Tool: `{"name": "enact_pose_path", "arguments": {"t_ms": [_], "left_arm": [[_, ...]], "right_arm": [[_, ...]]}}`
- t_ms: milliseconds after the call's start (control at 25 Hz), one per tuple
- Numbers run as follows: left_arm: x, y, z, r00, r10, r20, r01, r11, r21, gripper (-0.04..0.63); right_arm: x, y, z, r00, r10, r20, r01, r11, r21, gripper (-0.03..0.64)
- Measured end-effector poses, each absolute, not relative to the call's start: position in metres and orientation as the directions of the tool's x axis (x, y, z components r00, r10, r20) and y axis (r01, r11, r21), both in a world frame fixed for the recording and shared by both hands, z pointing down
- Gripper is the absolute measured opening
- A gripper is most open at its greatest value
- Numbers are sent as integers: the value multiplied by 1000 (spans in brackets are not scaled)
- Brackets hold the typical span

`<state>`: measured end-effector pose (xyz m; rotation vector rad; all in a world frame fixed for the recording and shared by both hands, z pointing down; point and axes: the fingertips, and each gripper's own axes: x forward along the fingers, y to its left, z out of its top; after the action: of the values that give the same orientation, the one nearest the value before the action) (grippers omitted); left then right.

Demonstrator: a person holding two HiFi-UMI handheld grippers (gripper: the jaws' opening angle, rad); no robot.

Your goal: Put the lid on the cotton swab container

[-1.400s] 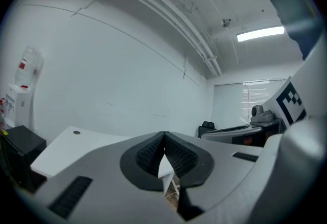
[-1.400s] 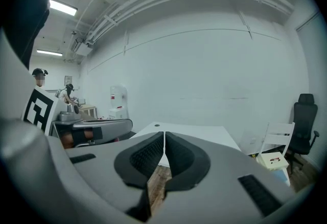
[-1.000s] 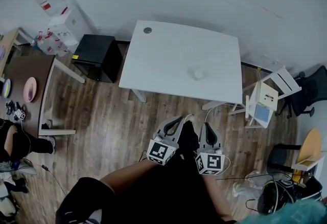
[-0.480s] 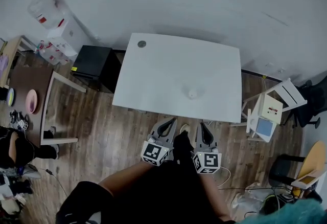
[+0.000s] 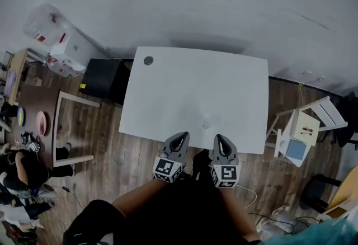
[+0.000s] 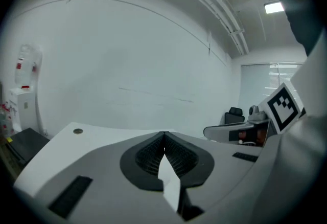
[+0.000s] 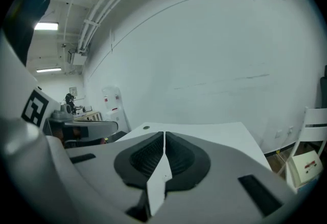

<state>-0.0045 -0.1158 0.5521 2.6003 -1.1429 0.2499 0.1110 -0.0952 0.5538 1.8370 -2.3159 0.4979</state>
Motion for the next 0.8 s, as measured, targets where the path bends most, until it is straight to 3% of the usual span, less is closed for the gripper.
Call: {"name": "enact_pose_path", "arguments": {"t_ms": [200, 800], "left_arm": [[-18, -144, 566, 621, -722, 305, -784, -585, 208, 12], [-8, -174, 620, 643, -657, 394, -765, -577, 286, 14]], "right_arm": [[105, -127, 588, -312, -879, 360, -948, 260, -185, 34], [98, -139, 671, -356, -777, 519, -931, 343, -125, 35]]}}
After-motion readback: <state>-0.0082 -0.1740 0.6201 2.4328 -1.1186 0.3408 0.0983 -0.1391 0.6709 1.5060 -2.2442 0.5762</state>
